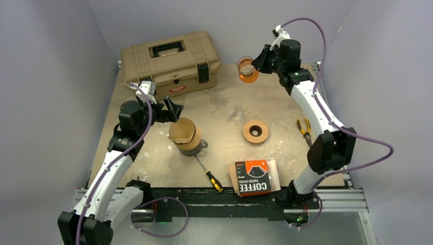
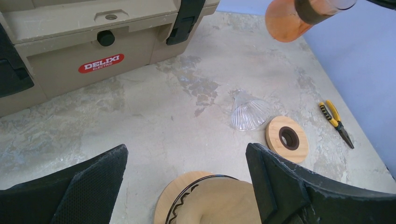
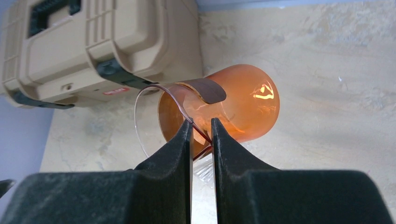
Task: Place the coffee filter in the dripper
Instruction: Place the coffee server at the center of the board.
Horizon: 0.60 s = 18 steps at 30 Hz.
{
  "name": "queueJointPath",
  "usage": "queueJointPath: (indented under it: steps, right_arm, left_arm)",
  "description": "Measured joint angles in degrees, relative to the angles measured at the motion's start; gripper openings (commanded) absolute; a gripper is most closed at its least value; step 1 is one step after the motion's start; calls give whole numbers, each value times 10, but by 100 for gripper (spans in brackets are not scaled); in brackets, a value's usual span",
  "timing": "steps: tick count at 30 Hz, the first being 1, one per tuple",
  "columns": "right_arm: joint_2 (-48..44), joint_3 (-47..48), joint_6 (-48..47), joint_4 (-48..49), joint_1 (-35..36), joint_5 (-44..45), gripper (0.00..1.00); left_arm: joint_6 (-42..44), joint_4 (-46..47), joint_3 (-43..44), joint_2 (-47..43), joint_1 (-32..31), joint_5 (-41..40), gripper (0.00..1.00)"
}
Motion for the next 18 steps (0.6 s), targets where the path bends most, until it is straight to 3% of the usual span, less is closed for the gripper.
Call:
queueJointPath:
  steps: [18]
  right_arm:
    - [-113, -141, 2, -24, 31, -135, 0]
  left_arm:
    - [0, 1, -1, 0, 7, 6, 98]
